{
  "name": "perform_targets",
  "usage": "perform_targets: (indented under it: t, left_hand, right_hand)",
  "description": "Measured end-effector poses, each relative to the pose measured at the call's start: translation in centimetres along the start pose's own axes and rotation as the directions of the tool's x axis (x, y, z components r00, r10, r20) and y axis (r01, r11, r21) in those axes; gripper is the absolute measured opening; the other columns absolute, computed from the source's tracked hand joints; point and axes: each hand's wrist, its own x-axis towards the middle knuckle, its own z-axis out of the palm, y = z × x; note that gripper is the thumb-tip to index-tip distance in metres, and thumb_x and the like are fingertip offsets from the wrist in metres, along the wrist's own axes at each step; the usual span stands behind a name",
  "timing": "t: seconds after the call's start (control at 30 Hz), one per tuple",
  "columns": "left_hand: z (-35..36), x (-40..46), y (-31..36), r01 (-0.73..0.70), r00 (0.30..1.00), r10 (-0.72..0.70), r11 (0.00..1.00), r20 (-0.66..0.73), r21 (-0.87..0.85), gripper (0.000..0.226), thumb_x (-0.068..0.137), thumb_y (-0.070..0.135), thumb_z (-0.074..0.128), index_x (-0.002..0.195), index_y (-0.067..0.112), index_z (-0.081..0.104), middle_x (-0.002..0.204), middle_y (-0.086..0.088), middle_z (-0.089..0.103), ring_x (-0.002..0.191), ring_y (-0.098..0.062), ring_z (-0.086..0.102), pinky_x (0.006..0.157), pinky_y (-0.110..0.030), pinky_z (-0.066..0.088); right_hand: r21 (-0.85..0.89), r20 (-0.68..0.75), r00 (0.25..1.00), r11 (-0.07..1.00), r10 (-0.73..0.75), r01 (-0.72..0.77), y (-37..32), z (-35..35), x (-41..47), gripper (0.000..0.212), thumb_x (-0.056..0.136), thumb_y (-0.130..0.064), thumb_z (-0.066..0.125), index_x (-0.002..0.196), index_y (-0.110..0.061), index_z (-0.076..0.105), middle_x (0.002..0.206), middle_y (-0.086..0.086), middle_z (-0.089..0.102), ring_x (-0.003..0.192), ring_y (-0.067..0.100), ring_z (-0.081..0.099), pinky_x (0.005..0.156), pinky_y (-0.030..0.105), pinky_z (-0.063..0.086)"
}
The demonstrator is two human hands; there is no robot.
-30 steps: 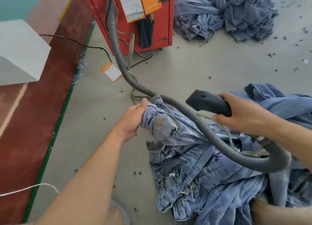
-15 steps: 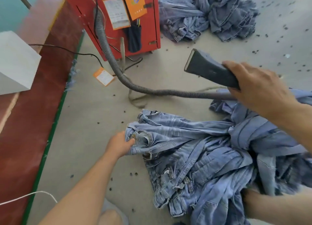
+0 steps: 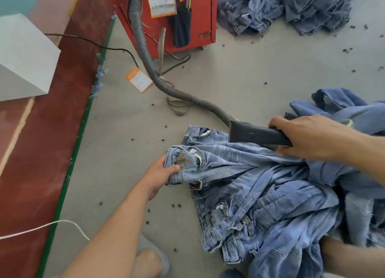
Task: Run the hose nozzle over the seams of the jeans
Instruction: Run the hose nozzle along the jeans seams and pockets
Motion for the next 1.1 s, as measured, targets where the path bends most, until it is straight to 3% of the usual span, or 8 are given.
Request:
perform_targets:
  t: [0.17,0.33,0.5,0.63,0.8,0.87,0.97,1.1]
  left_hand:
    - [0.7,-0.1,1.1,0.061,0.998,-0.061,0.961,0.011,-0.271,0.030,0.101,-0.002,0.055,0.123,0.017,0.064,0.113,-0.006,0.078,0.098,-0.023,0.076,0.076,-0.033,0.062]
    - [1.0,0.1,2.0,0.111,0.993,-0.119,0.911,0.006,-0.398,0.024,0.100,-0.003,0.053,0.118,0.007,0.066,0.101,-0.015,0.079,0.083,-0.028,0.078,0.062,-0.037,0.063]
    - [1.5,0.5,2.6,0.119,0.992,-0.129,0.896,0.007,-0.429,0.021,0.099,-0.004,0.054,0.111,0.007,0.067,0.092,-0.015,0.079,0.076,-0.027,0.078,0.057,-0.039,0.062]
    - [1.8,0.7,2.4,0.106,0.994,-0.112,0.909,0.010,-0.403,0.021,0.100,0.000,0.055,0.114,0.010,0.067,0.093,-0.012,0.080,0.075,-0.025,0.078,0.057,-0.037,0.061]
    - [1.3,0.9,2.0,0.102,0.994,-0.113,0.925,-0.008,-0.367,0.018,0.100,0.007,0.058,0.112,0.015,0.069,0.095,-0.009,0.080,0.077,-0.024,0.078,0.059,-0.035,0.060]
    - [1.3,0.8,2.0,0.105,0.993,-0.121,0.917,-0.017,-0.385,0.016,0.101,0.009,0.059,0.112,0.015,0.070,0.097,-0.009,0.080,0.079,-0.024,0.078,0.059,-0.035,0.061]
    - [1.5,0.8,1.9,0.107,0.991,-0.129,0.904,-0.026,-0.414,0.017,0.103,0.011,0.058,0.114,0.014,0.070,0.100,-0.011,0.080,0.082,-0.026,0.079,0.061,-0.037,0.062]
    - [2.2,0.7,1.7,0.122,0.985,-0.167,0.873,-0.054,-0.472,0.019,0.103,0.009,0.056,0.115,0.008,0.070,0.098,-0.015,0.079,0.079,-0.027,0.078,0.061,-0.038,0.062]
  right_hand:
    - [0.119,-0.003,0.998,0.991,-0.055,0.055,-1.5,0.3,1.1,0.050,0.084,-0.081,0.040,0.118,-0.044,0.031,0.064,-0.012,0.061,0.058,0.008,0.058,0.051,0.030,0.042]
    - [0.023,0.035,0.988,0.988,-0.151,0.151,-2.7,0.6,2.0,0.045,0.089,-0.075,0.035,0.125,-0.048,0.040,0.104,-0.019,0.057,0.088,0.013,0.064,0.076,0.039,0.055]
    - [0.028,0.104,0.972,0.977,-0.212,0.210,-4.2,1.0,2.4,0.032,0.094,-0.061,0.054,0.123,-0.050,0.046,0.114,-0.025,0.057,0.098,0.007,0.060,0.084,0.035,0.052]
    - [0.069,-0.044,0.961,0.959,-0.274,0.276,-7.6,1.9,3.0,0.035,0.096,-0.057,0.057,0.128,-0.044,0.051,0.113,-0.023,0.059,0.107,0.007,0.060,0.092,0.034,0.047]
    - [0.374,-0.252,0.959,0.901,-0.132,0.222,-7.0,-0.1,4.1,0.040,0.091,-0.051,0.061,0.129,-0.038,0.056,0.106,-0.020,0.062,0.085,0.004,0.059,0.080,0.029,0.044]
    - [0.331,-0.222,0.972,0.933,-0.072,0.144,-4.7,-0.8,4.4,0.041,0.090,-0.050,0.060,0.128,-0.037,0.056,0.110,-0.013,0.064,0.090,0.014,0.061,0.081,0.037,0.048]
    - [0.104,-0.074,0.997,0.994,-0.018,0.026,-2.5,0.2,4.1,0.035,0.095,-0.045,0.063,0.129,-0.039,0.055,0.119,-0.012,0.064,0.106,0.019,0.061,0.093,0.042,0.045]
    - [-0.061,-0.022,0.994,0.993,-0.103,0.102,-5.0,4.1,4.0,0.031,0.097,-0.051,0.055,0.126,-0.043,0.050,0.116,-0.019,0.058,0.113,0.013,0.058,0.101,0.039,0.038]
